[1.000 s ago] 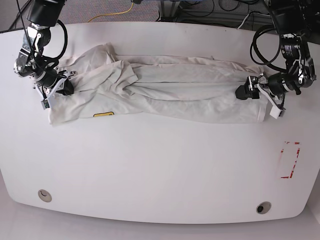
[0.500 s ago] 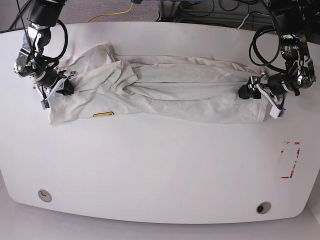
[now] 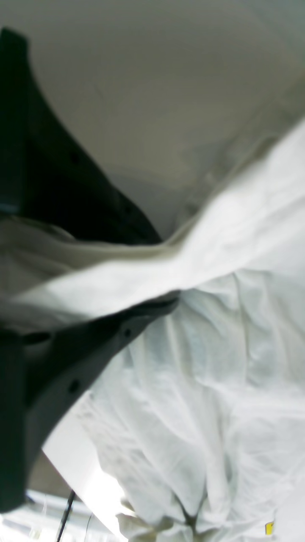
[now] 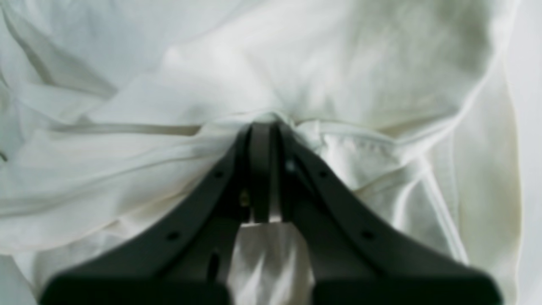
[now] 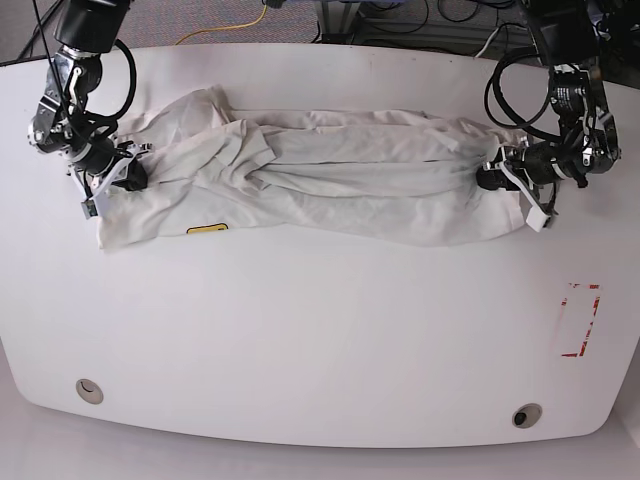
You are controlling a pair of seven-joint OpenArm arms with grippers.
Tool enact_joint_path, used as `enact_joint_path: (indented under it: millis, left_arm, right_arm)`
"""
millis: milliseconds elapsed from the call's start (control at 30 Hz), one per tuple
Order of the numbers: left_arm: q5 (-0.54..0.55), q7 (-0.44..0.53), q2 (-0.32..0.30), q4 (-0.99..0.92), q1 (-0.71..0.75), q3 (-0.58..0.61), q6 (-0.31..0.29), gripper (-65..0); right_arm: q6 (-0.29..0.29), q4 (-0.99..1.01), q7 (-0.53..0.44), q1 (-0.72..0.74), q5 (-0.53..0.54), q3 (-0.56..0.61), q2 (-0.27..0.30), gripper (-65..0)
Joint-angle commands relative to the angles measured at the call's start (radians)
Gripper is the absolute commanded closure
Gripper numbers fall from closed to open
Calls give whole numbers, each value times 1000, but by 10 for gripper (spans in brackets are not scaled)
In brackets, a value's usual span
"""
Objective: Layout the t-shirt on the table in an organized manner, then fold the t-shirt properly
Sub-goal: 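Lift the strip end with the left gripper and fold it toward the right gripper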
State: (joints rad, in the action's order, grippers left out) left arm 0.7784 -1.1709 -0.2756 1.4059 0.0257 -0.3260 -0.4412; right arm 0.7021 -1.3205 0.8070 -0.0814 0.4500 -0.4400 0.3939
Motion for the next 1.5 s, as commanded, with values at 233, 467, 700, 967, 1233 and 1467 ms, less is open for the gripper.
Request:
enact_joint_path:
  millis: [233, 467, 700, 967, 1233, 1467]
  left_arm:
    - [62, -120, 9, 312, -20, 0, -8, -42]
    - [181, -203, 9, 404, -36, 15, -8, -44]
    - [266, -225, 12, 410, -57, 129, -8, -46]
    - [263, -225, 137, 405, -62, 216, -8, -47]
    - [151, -225, 279, 404, -76, 298, -8, -47]
    - [66, -198, 355, 399, -77, 336, -8, -49]
  right_arm:
    - [-4, 8, 90, -11, -49, 5, 4, -38]
    - [-4, 8, 90, -10, -50, 5, 3, -36]
    - [-4, 8, 90, -10, -52, 5, 1, -36]
    - [-4, 6, 90, -10, -50, 5, 1, -36]
    - [-4, 6, 90, -10, -47, 5, 1, -36]
    - [-4, 6, 90, -10, -47, 5, 1, -36]
